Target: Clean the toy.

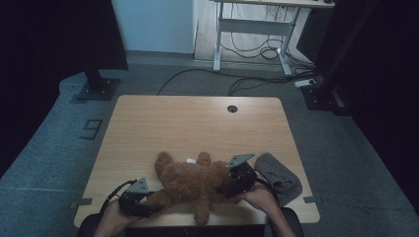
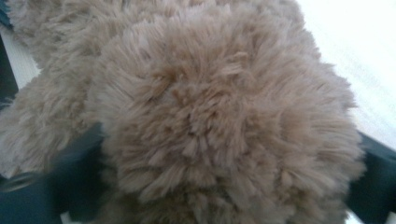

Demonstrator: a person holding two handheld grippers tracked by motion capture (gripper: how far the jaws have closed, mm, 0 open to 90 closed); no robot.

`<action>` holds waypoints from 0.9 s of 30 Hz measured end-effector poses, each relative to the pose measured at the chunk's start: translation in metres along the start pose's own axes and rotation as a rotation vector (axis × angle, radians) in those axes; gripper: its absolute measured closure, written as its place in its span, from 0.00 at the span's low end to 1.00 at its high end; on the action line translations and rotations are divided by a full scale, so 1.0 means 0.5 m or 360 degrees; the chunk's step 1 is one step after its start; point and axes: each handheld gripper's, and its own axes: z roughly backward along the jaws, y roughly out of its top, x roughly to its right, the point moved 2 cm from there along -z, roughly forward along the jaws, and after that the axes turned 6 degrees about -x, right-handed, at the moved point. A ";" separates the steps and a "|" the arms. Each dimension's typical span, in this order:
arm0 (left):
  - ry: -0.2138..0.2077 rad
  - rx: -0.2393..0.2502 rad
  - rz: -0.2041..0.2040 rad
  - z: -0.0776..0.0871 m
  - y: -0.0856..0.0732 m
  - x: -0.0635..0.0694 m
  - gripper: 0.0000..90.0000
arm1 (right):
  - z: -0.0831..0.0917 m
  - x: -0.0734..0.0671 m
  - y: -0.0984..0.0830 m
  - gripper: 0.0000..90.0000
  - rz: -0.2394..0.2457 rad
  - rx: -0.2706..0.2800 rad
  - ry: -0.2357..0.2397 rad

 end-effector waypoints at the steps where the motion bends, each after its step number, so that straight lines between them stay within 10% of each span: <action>1: -0.0005 0.0001 0.0003 0.000 0.000 0.000 0.53 | -0.001 0.004 -0.004 0.19 -0.0032 0.0012 0.0017; 9: 0.0024 -0.0015 -0.0038 -0.002 0.010 0.008 0.73 | 0.011 -0.003 -0.013 0.48 -0.0040 0.0053 0.0021; 27: 0.0089 0.0244 -0.0095 0.048 0.068 -0.008 0.78 | 0.097 0.000 0.044 0.57 0.0043 0.0181 -0.0172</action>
